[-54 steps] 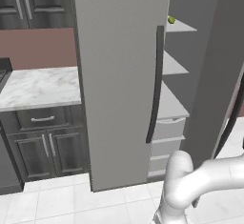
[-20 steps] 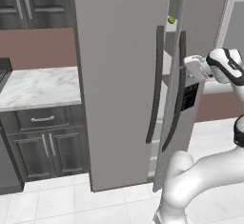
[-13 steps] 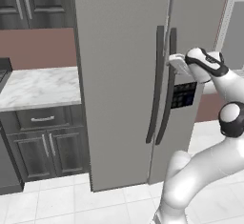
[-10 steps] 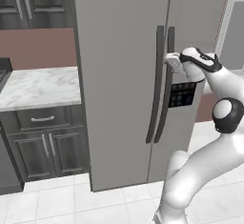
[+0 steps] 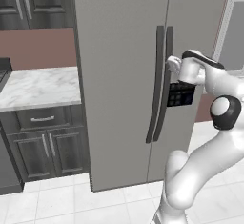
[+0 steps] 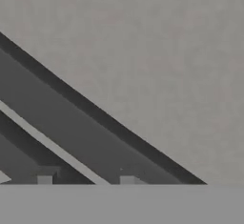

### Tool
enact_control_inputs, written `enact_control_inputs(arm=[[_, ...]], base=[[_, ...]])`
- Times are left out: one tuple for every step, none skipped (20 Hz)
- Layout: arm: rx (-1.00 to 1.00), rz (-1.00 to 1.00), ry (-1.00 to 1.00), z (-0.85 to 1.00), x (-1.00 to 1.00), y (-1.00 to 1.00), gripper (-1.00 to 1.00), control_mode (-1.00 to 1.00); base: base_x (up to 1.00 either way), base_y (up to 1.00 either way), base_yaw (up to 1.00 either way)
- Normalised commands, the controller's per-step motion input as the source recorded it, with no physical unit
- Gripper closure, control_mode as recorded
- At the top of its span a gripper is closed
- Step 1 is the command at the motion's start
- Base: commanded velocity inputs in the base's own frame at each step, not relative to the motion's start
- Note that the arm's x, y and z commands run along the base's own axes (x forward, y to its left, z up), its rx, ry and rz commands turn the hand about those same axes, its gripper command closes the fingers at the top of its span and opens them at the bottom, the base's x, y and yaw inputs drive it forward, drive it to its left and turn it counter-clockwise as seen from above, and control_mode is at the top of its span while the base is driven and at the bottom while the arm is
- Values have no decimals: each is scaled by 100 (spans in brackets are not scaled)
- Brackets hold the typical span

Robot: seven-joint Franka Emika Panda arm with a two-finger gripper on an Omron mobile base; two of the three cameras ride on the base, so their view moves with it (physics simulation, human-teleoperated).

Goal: Pick up the frozen fish from the freezer, place it on any shelf in the fridge, and close the fridge and freezer doors when done.

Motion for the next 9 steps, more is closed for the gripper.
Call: enact_control_inputs(arm=[[0,-4,-10,0,52,0,-100,-100],[0,-5,-5,0,58,0,-100,-100],[0,-7,0,0,44,0,-100,-100],[0,-4,2,0,43,0,-100,-100],[0,-4,4,0,42,0,-100,-100],[0,0,4,1,0,0,-100,-100],[0,0,-7,0,0,0,-100,-100],[0,0,-2,-3,0,0,-100,-100],[0,0,0,0,0,0,-100,-100]], base=[[0,0,0],[0,0,0],[0,0,0],[0,0,0],[0,0,0],[0,0,0],[0,0,0],[0,0,0],[0,0,0]])
